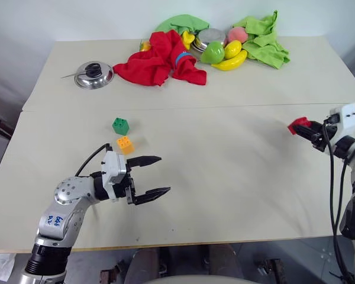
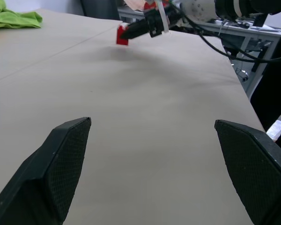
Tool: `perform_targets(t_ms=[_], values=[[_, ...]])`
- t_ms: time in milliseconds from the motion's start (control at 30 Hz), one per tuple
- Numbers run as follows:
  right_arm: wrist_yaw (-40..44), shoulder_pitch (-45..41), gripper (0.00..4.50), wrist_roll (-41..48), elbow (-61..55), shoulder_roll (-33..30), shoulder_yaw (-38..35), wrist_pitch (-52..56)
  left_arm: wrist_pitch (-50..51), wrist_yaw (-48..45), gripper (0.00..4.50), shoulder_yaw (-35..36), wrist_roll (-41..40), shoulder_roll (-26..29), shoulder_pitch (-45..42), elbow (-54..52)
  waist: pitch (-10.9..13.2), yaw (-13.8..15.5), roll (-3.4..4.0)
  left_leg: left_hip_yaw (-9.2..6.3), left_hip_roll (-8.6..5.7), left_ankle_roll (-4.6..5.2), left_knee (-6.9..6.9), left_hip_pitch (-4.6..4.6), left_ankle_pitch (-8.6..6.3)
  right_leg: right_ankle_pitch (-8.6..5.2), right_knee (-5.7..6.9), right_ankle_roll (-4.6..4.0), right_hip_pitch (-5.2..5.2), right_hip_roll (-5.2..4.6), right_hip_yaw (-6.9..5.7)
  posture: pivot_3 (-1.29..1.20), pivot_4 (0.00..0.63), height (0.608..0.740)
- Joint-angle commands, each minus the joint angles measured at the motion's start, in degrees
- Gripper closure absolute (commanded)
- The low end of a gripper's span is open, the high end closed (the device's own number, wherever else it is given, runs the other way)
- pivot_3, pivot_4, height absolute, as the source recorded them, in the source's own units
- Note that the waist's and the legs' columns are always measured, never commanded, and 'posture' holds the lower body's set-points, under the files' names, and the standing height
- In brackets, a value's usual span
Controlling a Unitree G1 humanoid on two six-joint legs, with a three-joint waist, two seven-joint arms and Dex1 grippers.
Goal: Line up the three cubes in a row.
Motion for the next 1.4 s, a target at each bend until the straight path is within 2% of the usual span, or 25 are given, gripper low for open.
perform_targets(t_ms=[33,167,300,433,633,833,933,967,1133,1200,1267,1400], values=[[18.4,0.0,3.02,1.1,-12.0,-0.7,5.9,-1.0,-0.6,-1.5,0.0,1.8,-1.5,1.2,0.3,0.0,0.0,0.0,0.01,0.0,0.02,0.0,0.0,0.01,0.0,0.0,0.01,0.0,0.0,0.02,-0.01,0.0,0.15,0.74],[21.9,3.6,3.02,6.2,-27.0,0.0,16.2,1.1,-0.4,-2.0,0.0,2.3,-1.5,1.9,0.1,0.9,0.0,0.2,0.0,-0.05,0.01,-0.01,0.02,0.01,0.0,0.0,0.04,0.0,0.0,-0.02,-0.03,0.0,0.15,0.74],[21.9,6.0,3.02,9.8,-33.5,1.0,22.0,2.4,-0.2,-2.1,0.0,2.4,-1.4,1.8,0.4,0.7,0.0,0.4,0.0,-0.2,-0.06,-0.01,0.06,-0.03,-0.01,0.0,0.03,0.0,0.03,-0.1,-0.15,0.0,0.15,0.74],[21.9,8.6,3.02,8.9,-32.8,1.2,24.8,-2.2,-0.3,-2.2,0.0,2.9,-2.0,1.6,1.1,-0.6,0.0,0.5,0.0,-0.36,-0.1,-0.01,0.07,-0.14,-0.01,0.0,-0.04,0.0,0.07,-0.12,-0.34,0.0,0.15,0.74],[20.4,7.5,3.02,6.6,-26.0,3.2,23.4,-4.2,0.4,-2.3,0.0,3.8,-2.3,2.5,1.6,-1.0,0.0,0.2,-0.01,-0.36,-0.09,-0.02,0.07,-0.15,0.0,0.0,-0.04,0.0,0.07,-0.09,-0.37,0.0,0.15,0.74],[21.6,7.1,1.1,8.3,-25.2,3.1,20.1,-6.9,0.4,-1.3,0.0,4.9,-2.9,2.7,2.3,-1.3,0.0,0.3,-0.01,-0.37,-0.08,-0.02,0.08,-0.15,0.01,0.0,-0.03,-0.01,0.06,-0.09,-0.36,0.0,0.15,0.74],[21.9,7.9,0.17,10.9,-28.5,1.6,18.1,-8.3,1.6,0.7,0.0,8.1,-4.1,3.2,3.3,-1.9,0.0,0.2,-0.01,-0.38,-0.09,-0.02,0.08,-0.16,0.0,0.0,-0.05,-0.01,0.07,-0.09,-0.37,0.0,0.15,0.74],[21.9,8.3,0.0,11.4,-29.4,1.2,17.9,-8.6,1.6,1.0,0.0,8.9,-4.1,3.4,3.6,-2.0,0.0,0.2,-0.01,-0.39,-0.08,-0.02,0.07,-0.16,0.0,0.0,-0.05,-0.01,0.07,-0.09,-0.37,0.0,0.15,0.74],[18.7,14.0,0.0,20.5,-43.5,1.3,10.1,0.3,-0.2,3.3,0.0,17.8,-4.7,3.5,12.1,-2.9,0.0,0.2,-0.01,-0.42,-0.05,-0.04,0.02,-0.16,0.0,-0.01,-0.08,-0.02,0.06,-0.09,-0.38,0.0,0.15,0.74],[14.9,18.3,0.0,22.8,-48.9,2.1,7.5,3.5,-2.2,6.1,0.0,22.4,-3.7,2.0,15.8,-1.9,0.0,0.3,-0.03,-0.45,-0.05,-0.06,0.02,-0.17,-0.02,-0.01,-0.1,-0.03,0.07,-0.08,-0.42,0.0,0.15,0.74],[6.9,22.8,0.0,28.5,-54.7,4.6,3.0,10.8,-7.3,10.6,0.0,28.4,-1.7,-0.9,18.6,0.9,0.0,0.4,-0.08,-0.45,-0.05,-0.05,0.03,-0.17,-0.02,-0.01,-0.12,-0.03,0.08,-0.09,-0.41,0.0,0.15,0.74],[1.7,32.7,0.0,28.3,-64.6,8.5,-0.4,8.5,-11.5,13.7,0.0,34.8,-0.8,-3.7,23.7,5.8,0.0,1.0,-0.11,-0.51,-0.07,-0.1,0.03,-0.15,-0.06,-0.01,-0.13,-0.03,0.1,-0.15,-0.43,0.0,0.15,0.74]])
